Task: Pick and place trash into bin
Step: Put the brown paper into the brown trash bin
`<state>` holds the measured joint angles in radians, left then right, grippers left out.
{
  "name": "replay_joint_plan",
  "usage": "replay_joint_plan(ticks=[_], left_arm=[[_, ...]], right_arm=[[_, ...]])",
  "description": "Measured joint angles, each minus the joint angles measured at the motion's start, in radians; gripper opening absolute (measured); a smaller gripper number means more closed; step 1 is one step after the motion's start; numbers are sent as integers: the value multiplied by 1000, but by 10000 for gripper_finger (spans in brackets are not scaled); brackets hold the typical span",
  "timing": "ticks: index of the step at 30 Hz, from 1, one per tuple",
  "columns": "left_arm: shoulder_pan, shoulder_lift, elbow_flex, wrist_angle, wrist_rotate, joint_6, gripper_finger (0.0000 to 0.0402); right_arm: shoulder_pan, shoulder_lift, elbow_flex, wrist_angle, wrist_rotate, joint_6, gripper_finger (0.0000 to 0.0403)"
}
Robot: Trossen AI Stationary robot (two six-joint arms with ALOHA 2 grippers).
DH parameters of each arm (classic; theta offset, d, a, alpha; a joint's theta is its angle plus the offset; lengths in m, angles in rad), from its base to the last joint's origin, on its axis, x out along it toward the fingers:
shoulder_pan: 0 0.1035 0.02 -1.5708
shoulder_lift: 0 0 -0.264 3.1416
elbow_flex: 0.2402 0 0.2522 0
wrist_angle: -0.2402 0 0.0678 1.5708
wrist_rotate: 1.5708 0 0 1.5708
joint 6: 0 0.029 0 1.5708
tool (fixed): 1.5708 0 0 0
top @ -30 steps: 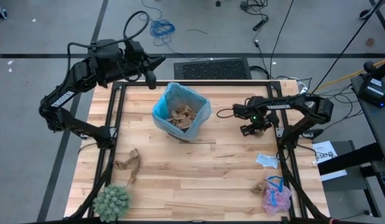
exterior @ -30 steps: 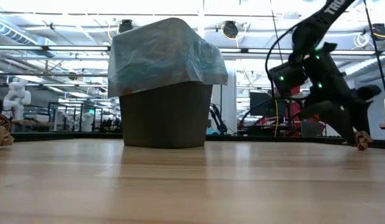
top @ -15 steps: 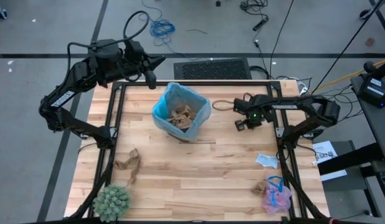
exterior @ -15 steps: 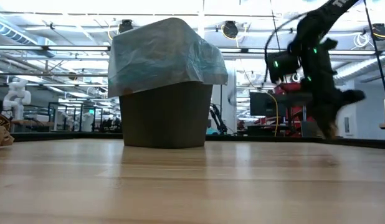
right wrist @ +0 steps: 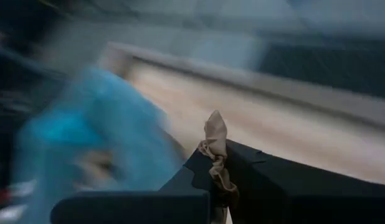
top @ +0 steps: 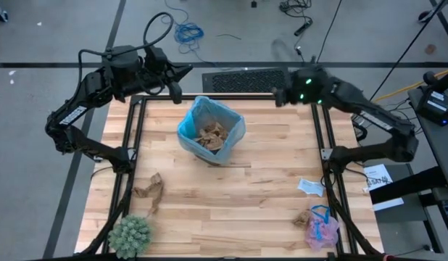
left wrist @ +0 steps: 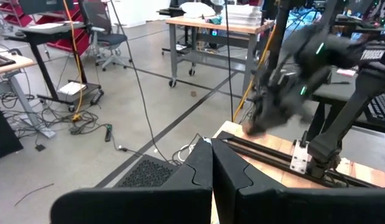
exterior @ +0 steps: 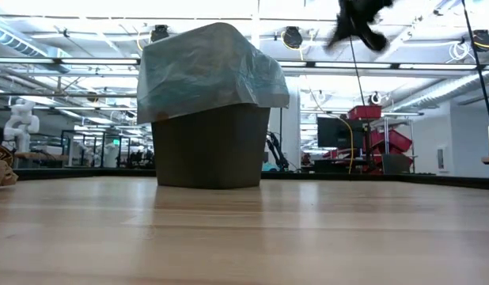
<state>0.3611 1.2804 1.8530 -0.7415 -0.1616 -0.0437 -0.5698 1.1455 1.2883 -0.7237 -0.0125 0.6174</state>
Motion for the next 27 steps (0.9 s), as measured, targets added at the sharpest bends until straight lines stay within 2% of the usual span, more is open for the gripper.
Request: replay_joint_plan(ticks=[5, 10, 14, 20, 27], left_arm=[[0, 0, 0, 0, 0, -1, 0], [0, 0, 0, 26, 0, -1, 0], [0, 0, 0, 42, 0, -1, 0], [0, 0, 0, 45, 0, -2, 0], [0, 0, 0, 44, 0, -2, 0]], right_arm=[[39, 49, 128, 206, -91, -109, 0], [121, 187, 256, 204, -101, -215, 0], [176, 316, 374, 202, -167, -269, 0], [226, 472, 543, 81, -230, -322, 11], [265, 612, 686, -64, -226, -376, 66]])
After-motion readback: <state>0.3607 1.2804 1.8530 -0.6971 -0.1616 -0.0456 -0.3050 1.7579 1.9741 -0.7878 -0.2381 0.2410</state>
